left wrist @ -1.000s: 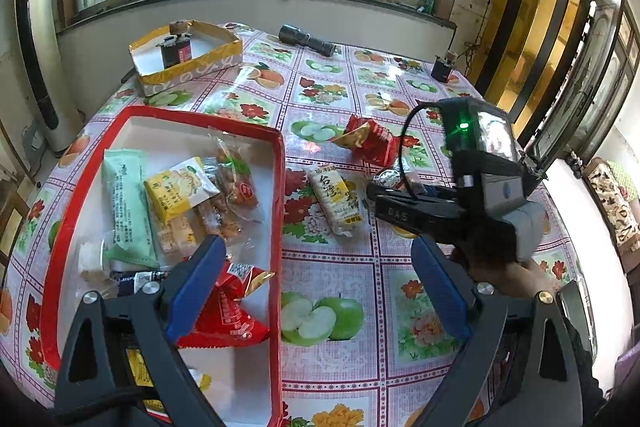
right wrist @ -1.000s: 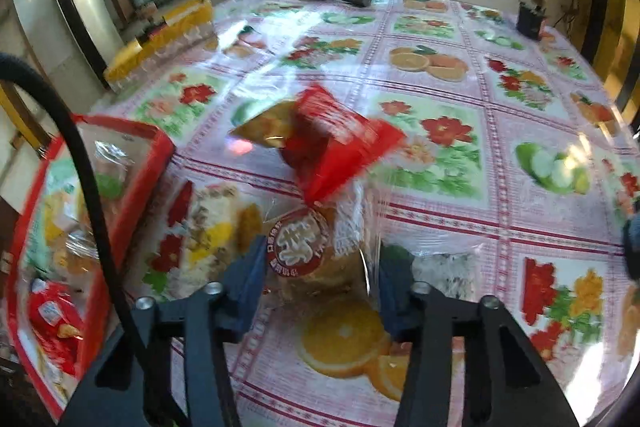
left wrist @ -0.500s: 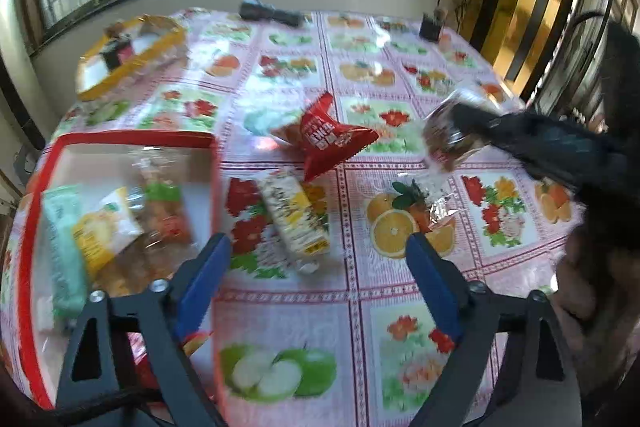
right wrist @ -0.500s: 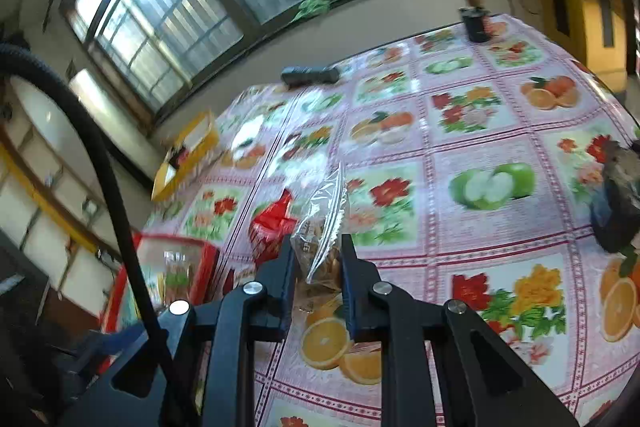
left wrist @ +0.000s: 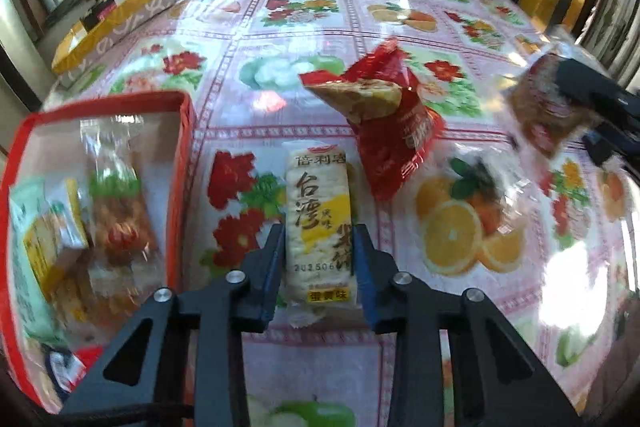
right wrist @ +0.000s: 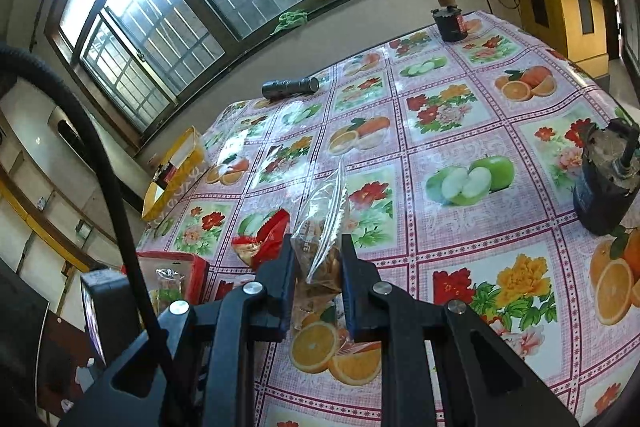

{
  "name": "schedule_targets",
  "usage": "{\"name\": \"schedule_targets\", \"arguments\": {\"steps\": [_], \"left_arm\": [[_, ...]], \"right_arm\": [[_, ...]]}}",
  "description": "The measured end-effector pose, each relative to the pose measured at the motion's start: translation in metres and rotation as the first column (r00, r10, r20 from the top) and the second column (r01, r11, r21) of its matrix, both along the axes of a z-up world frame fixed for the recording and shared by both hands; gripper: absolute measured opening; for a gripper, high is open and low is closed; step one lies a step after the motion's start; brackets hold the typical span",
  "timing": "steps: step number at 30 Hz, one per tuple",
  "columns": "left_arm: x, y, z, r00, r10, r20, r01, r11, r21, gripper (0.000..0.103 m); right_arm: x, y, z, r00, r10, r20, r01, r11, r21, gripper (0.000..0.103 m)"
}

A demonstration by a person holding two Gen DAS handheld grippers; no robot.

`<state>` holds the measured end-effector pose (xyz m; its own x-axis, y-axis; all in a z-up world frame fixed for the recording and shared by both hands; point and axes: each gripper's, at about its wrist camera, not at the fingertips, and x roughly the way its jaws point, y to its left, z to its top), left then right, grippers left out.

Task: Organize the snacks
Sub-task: 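Carry both snacks into the tray and open both tools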

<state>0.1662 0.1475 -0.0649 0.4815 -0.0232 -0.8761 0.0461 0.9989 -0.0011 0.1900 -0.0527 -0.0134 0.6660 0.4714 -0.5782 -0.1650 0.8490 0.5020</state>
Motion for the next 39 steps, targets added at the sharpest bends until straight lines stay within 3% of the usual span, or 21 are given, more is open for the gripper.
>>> {"name": "schedule_targets", "arguments": {"steps": [3, 8, 11, 15, 20, 24, 34, 39], "left_arm": [[-0.02, 0.0, 0.006, 1.0, -0.002, 0.027, 0.002, 1.0, -0.021, 0.035], [-0.082, 0.012, 0.049, 0.988, 0.015, 0.155, 0.002, 0.994, -0.109, 0.035], [-0.117, 0.032, 0.076, 0.973, 0.036, 0.227, -0.008, 0.993, -0.121, 0.035], [-0.149, 0.077, 0.094, 0.958, 0.114, 0.263, -0.084, 0.989, -0.121, 0.035], [-0.177, 0.137, 0.086, 0.945, 0.215, 0.245, -0.196, 0.975, -0.102, 0.035], [-0.184, 0.169, 0.068, 0.944, 0.261, 0.201, -0.235, 0.961, -0.144, 0.035], [-0.177, 0.175, 0.052, 0.958, 0.215, 0.188, -0.192, 0.972, -0.133, 0.035], [-0.17, 0.181, 0.041, 0.961, 0.221, 0.165, -0.204, 0.972, -0.118, 0.035]], "right_arm": [[-0.002, 0.001, 0.001, 1.0, 0.009, 0.01, -0.009, 1.0, 0.008, 0.019], [-0.013, 0.007, 0.01, 0.995, 0.057, 0.077, -0.062, 0.996, 0.065, 0.019], [-0.023, 0.023, 0.015, 0.984, 0.124, 0.128, -0.134, 0.988, 0.074, 0.019], [-0.037, 0.055, 0.017, 0.959, 0.236, 0.157, -0.246, 0.968, 0.05, 0.019], [-0.057, 0.106, 0.014, 0.903, 0.405, 0.147, -0.411, 0.911, 0.018, 0.018], [-0.059, 0.136, 0.021, 0.877, 0.462, 0.134, -0.47, 0.882, 0.032, 0.018], [-0.013, 0.242, 0.028, 0.851, 0.524, 0.021, -0.524, 0.851, 0.021, 0.018], [0.004, 0.269, 0.016, 0.84, 0.542, -0.031, -0.542, 0.84, -0.001, 0.018]]}}
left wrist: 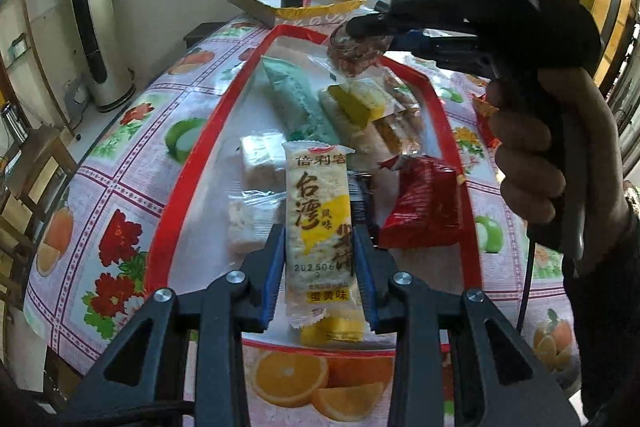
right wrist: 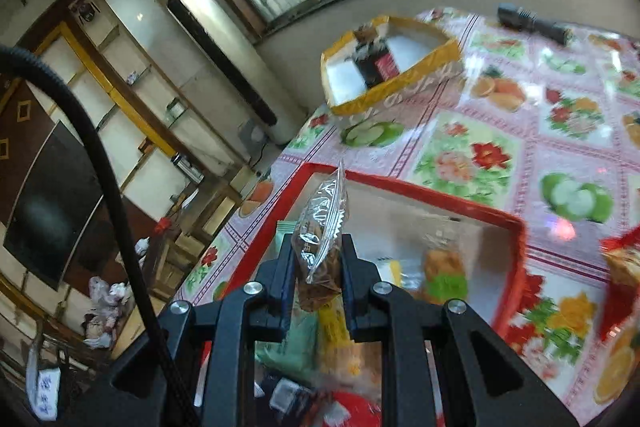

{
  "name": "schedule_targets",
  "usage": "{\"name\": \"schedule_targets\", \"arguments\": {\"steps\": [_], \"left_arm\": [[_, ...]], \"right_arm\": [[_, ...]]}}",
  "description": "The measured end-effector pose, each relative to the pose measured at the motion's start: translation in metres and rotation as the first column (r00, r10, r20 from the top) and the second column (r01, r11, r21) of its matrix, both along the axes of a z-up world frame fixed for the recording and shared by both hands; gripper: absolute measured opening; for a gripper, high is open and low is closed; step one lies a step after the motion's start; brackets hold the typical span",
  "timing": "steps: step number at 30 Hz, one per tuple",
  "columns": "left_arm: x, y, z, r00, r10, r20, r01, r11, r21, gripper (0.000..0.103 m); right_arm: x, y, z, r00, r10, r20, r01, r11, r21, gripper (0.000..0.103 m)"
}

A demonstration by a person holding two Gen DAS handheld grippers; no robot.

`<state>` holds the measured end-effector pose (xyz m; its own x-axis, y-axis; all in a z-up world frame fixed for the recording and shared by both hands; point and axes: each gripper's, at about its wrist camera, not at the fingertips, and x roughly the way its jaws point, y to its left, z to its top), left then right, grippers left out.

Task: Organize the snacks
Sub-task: 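Carry both snacks into the tray and open both tools, then grasp a small clear snack bag with the right tool while the left grasps the red chip bag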

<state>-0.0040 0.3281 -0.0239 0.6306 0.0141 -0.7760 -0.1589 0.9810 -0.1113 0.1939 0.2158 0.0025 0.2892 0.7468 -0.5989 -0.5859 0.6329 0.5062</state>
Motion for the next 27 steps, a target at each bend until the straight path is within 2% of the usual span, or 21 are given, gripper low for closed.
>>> {"name": "schedule_targets", "arguments": {"steps": [2, 5, 7, 8, 11, 14, 18, 22, 27], "left_arm": [[0.002, 0.007, 0.0, 1.0, 0.014, -0.003, -0.014, 1.0, -0.01, 0.035], [0.004, 0.016, 0.0, 1.0, 0.031, -0.004, -0.031, 0.999, -0.013, 0.035], [0.006, 0.018, 0.0, 0.999, 0.032, -0.006, -0.032, 0.999, -0.016, 0.039], [0.007, 0.018, 0.0, 1.0, 0.03, -0.006, -0.03, 0.999, -0.019, 0.046], [0.003, 0.015, 0.009, 0.999, 0.032, 0.023, -0.032, 0.999, -0.008, 0.068], [-0.004, 0.005, 0.022, 0.996, 0.011, 0.084, -0.011, 1.0, -0.002, 0.08], [-0.01, -0.018, 0.038, 0.988, -0.032, 0.149, 0.034, 0.999, -0.011, 0.087], [-0.005, -0.045, 0.046, 0.983, -0.079, 0.168, 0.082, 0.997, -0.01, 0.089], [0.005, -0.079, 0.053, 0.978, -0.112, 0.178, 0.117, 0.993, -0.018, 0.089]], "right_arm": [[0.007, 0.009, -0.008, 1.0, 0.004, -0.015, -0.005, 0.999, -0.032, 0.019], [0.015, 0.011, -0.018, 0.999, 0.001, -0.046, -0.004, 0.999, -0.048, 0.026], [0.017, 0.009, -0.021, 0.999, -0.015, -0.043, 0.012, 0.998, -0.067, 0.04], [0.017, 0.008, -0.02, 0.999, -0.021, -0.044, 0.018, 0.997, -0.069, 0.049], [0.012, -0.008, -0.008, 0.999, -0.038, -0.002, 0.038, 0.997, -0.065, 0.054], [-0.005, -0.042, 0.017, 0.995, -0.071, 0.075, 0.074, 0.996, -0.04, 0.057], [-0.027, -0.093, 0.036, 0.982, -0.122, 0.145, 0.123, 0.992, 0.005, 0.068], [-0.045, -0.152, 0.036, 0.953, -0.235, 0.189, 0.238, 0.971, 0.008, 0.07], [-0.047, -0.209, 0.027, 0.912, -0.352, 0.212, 0.36, 0.933, 0.005, 0.071]]}}
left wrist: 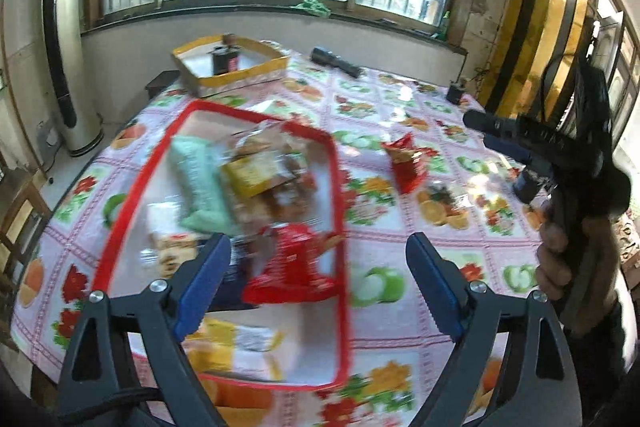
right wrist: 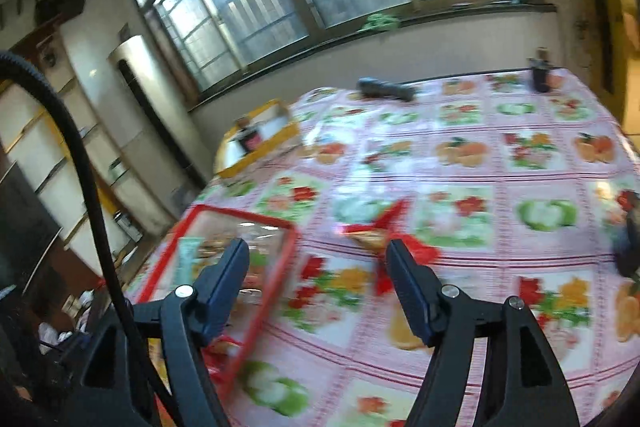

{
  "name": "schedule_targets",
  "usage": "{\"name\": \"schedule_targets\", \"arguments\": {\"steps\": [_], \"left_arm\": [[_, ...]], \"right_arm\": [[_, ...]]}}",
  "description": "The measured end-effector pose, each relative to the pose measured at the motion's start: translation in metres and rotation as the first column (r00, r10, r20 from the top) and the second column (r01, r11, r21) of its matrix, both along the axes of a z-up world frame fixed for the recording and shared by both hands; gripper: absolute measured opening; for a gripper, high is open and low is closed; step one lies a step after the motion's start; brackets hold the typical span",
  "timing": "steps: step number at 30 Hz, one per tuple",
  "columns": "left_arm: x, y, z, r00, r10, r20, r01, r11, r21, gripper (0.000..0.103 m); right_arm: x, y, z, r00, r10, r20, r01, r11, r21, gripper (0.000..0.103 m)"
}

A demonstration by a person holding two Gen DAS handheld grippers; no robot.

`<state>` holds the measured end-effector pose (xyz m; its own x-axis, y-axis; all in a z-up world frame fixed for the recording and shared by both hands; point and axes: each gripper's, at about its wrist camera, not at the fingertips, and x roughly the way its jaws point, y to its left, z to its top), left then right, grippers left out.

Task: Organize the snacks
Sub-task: 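Grasp a small clear snack bag with the right tool while the left grasps the red chip bag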

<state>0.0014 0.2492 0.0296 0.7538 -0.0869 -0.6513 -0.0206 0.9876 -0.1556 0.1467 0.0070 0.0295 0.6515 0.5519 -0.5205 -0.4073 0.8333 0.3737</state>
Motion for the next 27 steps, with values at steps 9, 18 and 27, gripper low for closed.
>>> {"name": "schedule_targets", "arguments": {"steps": [9, 18, 27], "left_arm": [[0.023, -0.046, -0.004, 0.999, -0.043, -0.028, 0.044, 0.997, 0.059, 0.09], [0.072, -0.074, -0.01, 0.99, -0.095, -0.109, 0.096, 0.995, 0.003, 0.091], [0.164, -0.106, -0.039, 0.97, -0.099, -0.222, 0.079, 0.992, -0.098, 0.09]], "right_arm": [[0.018, -0.05, -0.019, 0.987, -0.155, 0.05, 0.153, 0.987, 0.038, 0.071], [0.029, -0.082, -0.032, 0.986, -0.156, -0.063, 0.162, 0.979, 0.12, 0.072], [0.039, -0.102, -0.054, 0.955, -0.214, -0.206, 0.237, 0.967, 0.094, 0.069]]}}
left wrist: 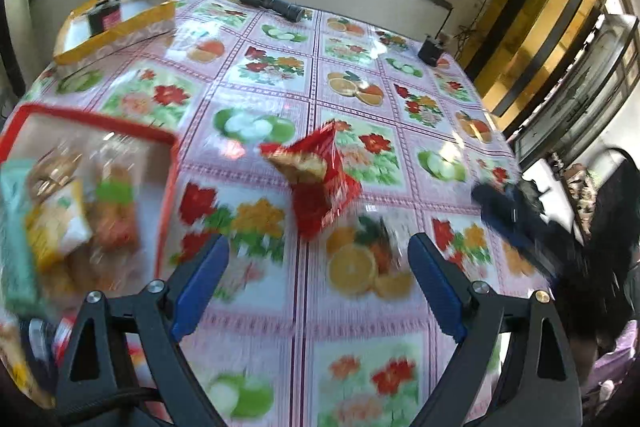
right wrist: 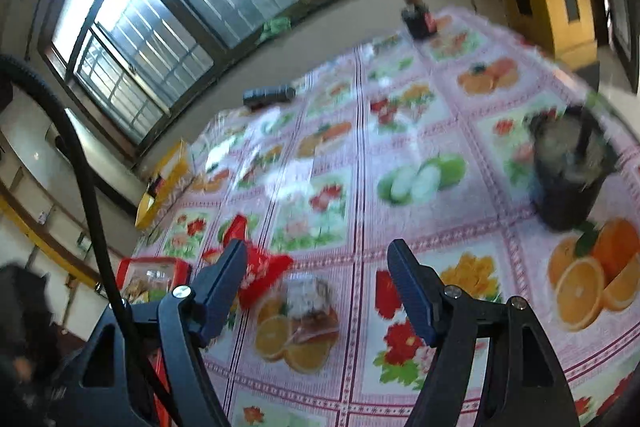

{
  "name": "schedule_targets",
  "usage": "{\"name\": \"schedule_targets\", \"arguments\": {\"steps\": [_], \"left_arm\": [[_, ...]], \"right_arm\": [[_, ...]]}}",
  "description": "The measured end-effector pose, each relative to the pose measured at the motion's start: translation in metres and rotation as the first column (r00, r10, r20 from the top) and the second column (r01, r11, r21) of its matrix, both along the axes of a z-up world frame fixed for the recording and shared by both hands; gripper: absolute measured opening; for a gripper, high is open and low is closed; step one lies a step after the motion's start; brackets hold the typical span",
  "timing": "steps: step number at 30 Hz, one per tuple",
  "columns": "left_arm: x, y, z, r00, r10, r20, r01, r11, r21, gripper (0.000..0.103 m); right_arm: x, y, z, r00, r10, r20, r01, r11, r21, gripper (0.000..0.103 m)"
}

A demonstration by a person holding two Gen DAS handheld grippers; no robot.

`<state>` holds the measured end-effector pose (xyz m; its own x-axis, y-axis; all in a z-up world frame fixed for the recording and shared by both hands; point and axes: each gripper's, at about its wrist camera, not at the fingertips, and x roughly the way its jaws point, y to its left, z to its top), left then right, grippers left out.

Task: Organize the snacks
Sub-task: 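Grasp a small clear snack bag with the right tool while the left grasps the red chip bag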

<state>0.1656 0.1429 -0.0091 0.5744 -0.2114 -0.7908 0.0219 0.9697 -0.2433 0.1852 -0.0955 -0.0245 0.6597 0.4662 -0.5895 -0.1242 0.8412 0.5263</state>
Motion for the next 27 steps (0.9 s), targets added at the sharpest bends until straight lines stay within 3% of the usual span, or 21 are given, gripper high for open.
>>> {"name": "schedule_targets", "arguments": {"steps": [4, 11, 14, 18, 22, 27], "left_arm": [[0.007, 0.002, 0.004, 1.0, 0.021, 0.02, -0.022, 0.998, 0.051, 0.09], [-0.007, 0.022, 0.002, 0.999, 0.053, 0.007, -0.053, 0.999, 0.007, 0.09], [-0.006, 0.026, 0.001, 0.998, 0.064, 0.005, -0.064, 0.998, -0.006, 0.09], [0.005, 0.019, -0.003, 0.999, 0.041, -0.013, -0.041, 0.999, 0.001, 0.091], [0.027, 0.014, -0.012, 0.997, 0.067, -0.037, -0.067, 0.998, 0.0, 0.091], [0.056, -0.005, -0.02, 0.994, 0.095, -0.045, -0.096, 0.995, -0.008, 0.09]], "right_arm": [[0.004, 0.022, -0.012, 0.998, 0.05, -0.044, -0.054, 0.994, -0.095, 0.057], [0.013, 0.061, -0.035, 0.989, 0.117, -0.089, -0.135, 0.961, -0.242, 0.042], [0.008, 0.071, -0.038, 0.986, 0.142, -0.09, -0.162, 0.944, -0.288, 0.041], [0.004, 0.076, -0.04, 0.989, 0.129, -0.078, -0.149, 0.911, -0.384, 0.018], [0.011, 0.063, -0.041, 0.99, 0.104, -0.099, -0.132, 0.931, -0.34, 0.017], [0.017, 0.03, -0.033, 0.996, 0.0, -0.084, -0.023, 0.964, -0.266, 0.017]]}}
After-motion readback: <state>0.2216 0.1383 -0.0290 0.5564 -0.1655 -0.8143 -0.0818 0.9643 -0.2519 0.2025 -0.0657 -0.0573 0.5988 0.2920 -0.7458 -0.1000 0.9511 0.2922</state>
